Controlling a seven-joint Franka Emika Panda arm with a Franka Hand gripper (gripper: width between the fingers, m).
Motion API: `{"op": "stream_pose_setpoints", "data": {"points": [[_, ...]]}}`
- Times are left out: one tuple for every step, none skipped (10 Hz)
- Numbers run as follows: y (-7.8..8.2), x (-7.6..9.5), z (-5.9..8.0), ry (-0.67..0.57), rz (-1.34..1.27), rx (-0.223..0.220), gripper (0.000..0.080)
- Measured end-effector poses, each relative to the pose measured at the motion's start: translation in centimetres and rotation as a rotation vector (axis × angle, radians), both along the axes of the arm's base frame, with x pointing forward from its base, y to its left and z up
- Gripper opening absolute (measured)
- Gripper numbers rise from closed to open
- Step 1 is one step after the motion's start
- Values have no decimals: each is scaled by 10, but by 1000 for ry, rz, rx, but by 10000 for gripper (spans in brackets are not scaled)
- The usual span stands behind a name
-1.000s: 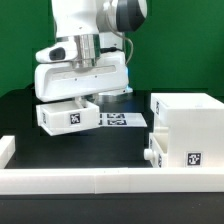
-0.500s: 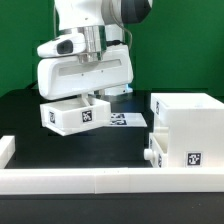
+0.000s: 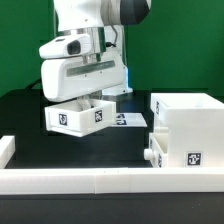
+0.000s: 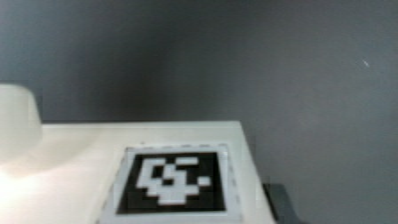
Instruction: Assemble drawer
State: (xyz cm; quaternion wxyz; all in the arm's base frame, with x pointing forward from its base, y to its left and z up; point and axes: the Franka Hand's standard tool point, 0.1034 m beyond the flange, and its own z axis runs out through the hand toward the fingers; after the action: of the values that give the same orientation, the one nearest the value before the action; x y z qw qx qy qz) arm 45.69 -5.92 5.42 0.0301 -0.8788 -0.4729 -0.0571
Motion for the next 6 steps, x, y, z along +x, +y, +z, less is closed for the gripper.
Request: {"op": "stream_pose_setpoints", "data": {"points": [[1, 8, 2, -14, 106, -16, 44], [2, 13, 3, -27, 192, -31, 44], [3, 16, 4, -36, 290, -48, 44], [4, 17, 4, -40, 353, -59, 44], [3, 16, 3, -43, 403, -63, 44], [2, 15, 2, -46, 454, -68, 44]]}}
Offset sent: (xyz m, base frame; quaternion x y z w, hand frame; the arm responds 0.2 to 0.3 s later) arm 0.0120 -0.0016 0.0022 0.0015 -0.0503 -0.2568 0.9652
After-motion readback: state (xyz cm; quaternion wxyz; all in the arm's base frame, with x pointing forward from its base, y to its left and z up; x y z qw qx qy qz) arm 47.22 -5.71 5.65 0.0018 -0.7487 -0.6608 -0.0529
